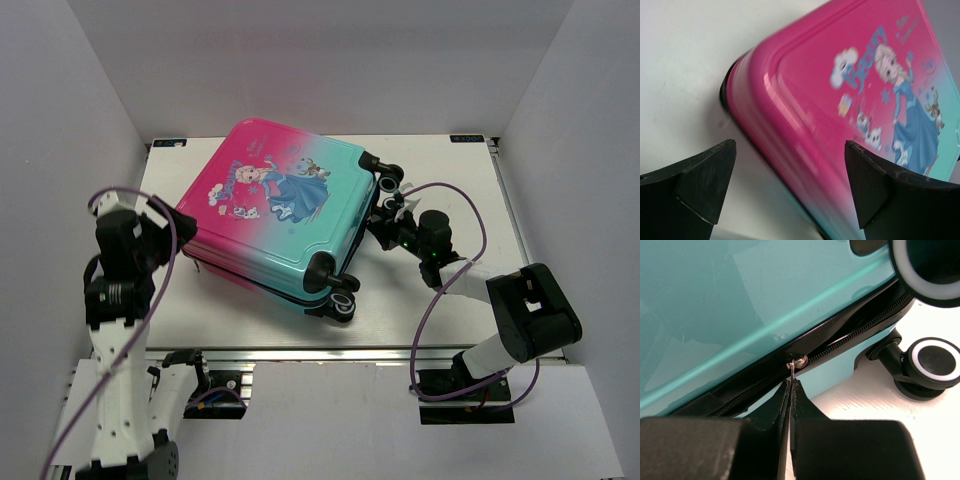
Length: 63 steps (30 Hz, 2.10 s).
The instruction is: Pack the luggage
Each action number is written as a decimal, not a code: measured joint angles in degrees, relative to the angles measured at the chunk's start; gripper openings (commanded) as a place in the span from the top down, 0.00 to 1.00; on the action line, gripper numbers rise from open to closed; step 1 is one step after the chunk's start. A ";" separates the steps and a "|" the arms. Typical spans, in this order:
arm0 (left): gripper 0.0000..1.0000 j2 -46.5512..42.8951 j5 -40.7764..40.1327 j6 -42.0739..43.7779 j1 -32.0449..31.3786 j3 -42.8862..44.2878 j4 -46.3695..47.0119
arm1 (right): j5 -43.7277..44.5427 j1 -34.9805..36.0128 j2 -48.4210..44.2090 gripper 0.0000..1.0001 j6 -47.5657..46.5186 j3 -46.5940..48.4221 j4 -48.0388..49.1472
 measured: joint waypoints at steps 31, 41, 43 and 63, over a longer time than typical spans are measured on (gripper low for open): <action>0.02 42.84 10.36 -6.40 0.74 -1.49 31.34 | 11.65 3.26 0.11 1.00 0.46 -0.20 -0.28; 0.02 50.40 10.56 1.68 -0.20 8.04 32.44 | 19.08 5.90 3.02 1.00 -2.58 6.84 -8.07; 0.02 49.20 9.55 2.32 -0.76 7.56 31.71 | 19.47 6.05 2.95 1.00 -3.72 6.93 -8.52; 0.02 8.35 16.74 -9.92 -24.00 -9.29 11.26 | 23.19 7.02 2.16 1.00 -7.65 7.69 -11.80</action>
